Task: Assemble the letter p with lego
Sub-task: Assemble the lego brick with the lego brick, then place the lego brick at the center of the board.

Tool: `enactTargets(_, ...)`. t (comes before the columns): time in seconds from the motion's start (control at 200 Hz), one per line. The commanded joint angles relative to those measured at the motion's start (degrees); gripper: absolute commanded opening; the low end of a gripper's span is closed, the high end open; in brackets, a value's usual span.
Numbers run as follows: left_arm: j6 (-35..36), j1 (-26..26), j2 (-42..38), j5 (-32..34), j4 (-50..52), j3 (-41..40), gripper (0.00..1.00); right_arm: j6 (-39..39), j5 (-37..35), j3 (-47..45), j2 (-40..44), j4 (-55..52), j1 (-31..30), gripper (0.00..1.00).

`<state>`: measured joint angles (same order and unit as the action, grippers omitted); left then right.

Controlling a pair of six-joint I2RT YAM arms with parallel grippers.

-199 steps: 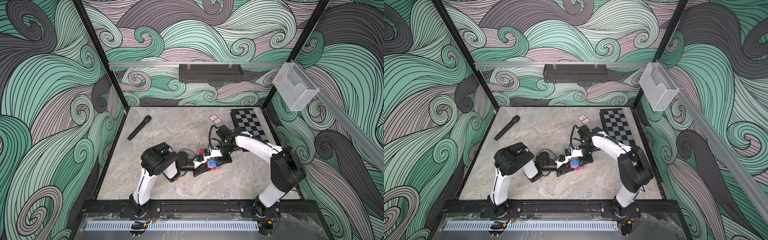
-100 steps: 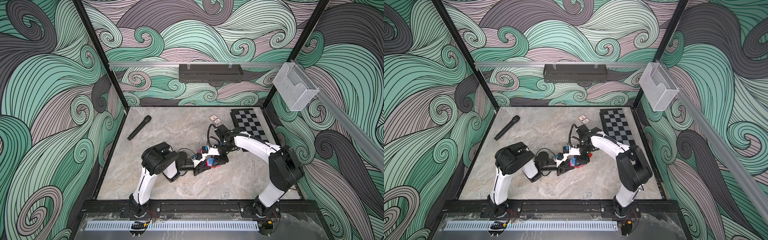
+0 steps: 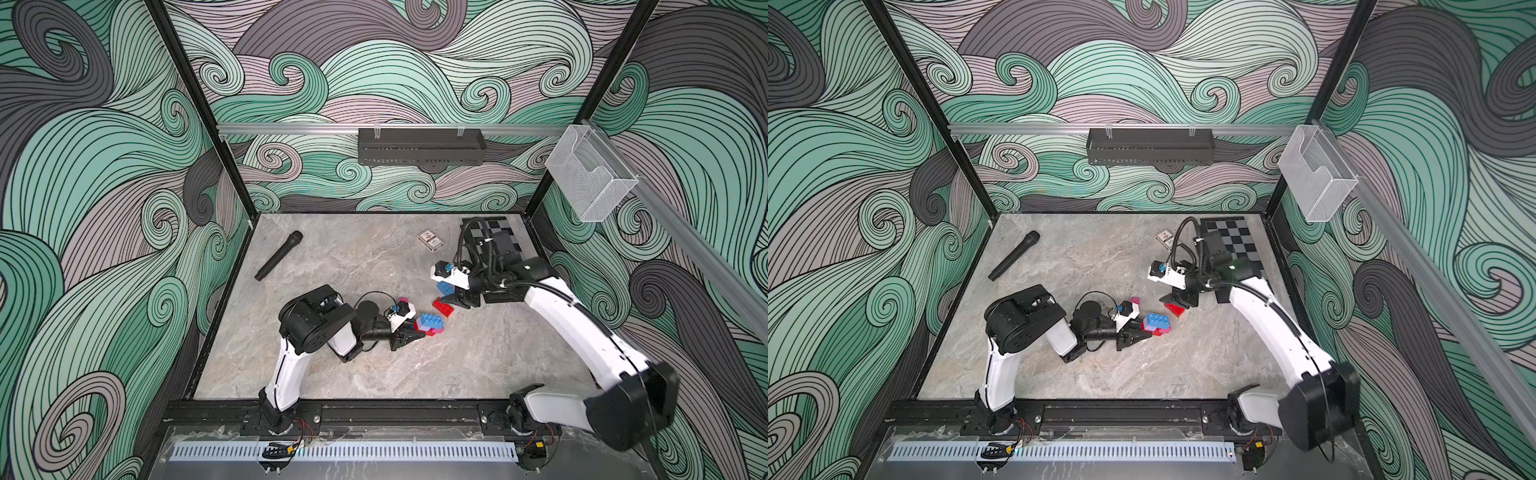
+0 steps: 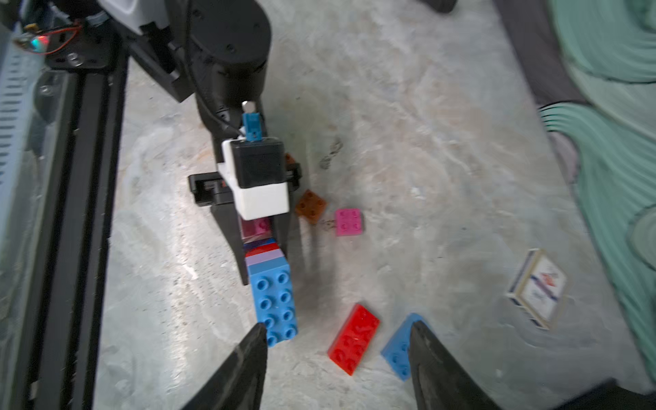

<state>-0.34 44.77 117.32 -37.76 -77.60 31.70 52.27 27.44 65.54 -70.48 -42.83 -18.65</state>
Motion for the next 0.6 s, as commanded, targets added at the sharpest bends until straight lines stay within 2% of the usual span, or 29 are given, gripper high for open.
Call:
enactTargets(0.0,-2.48,0.39,-5.86,-1.25,1.97,2.62,0.0,-14.6,-2.19,-5.28,5.97,18.38,1.97,0.71)
enactTargets(0.065,-3.36,0.46,-8.77,-1.47,3.74,3.8,0.0,-22.65,-7.08,-8.27,9.21,26.35,3.09,0.8)
enactTargets(0.14,-4.45,0.48,-12.09,-1.35,7.5,5.92,0.0,-30.57,-12.45,-10.19,11.59,30.22,3.88,0.99)
enactTargets(0.245,-5.48,0.1,-16.61,0.74,16.09,9.49,0.0,-43.19,-21.84,-9.92,11.99,29.87,5.04,0.99)
enactTargets(0.37,-10.87,-3.34,-19.48,6.12,26.82,14.6,0.0,-52.11,-21.23,-10.31,10.04,29.36,7.58,0.99)
enactTargets(0.52,-23.03,-11.75,-17.78,5.85,36.7,21.99,0.01,-61.95,-20.21,-10.85,6.04,28.84,11.53,0.99)
enactTargets(0.595,-27.89,-15.19,-15.12,5.3,42.72,26.79,0.01,-66.32,-22.62,-10.53,3.46,27.52,12.68,0.99)
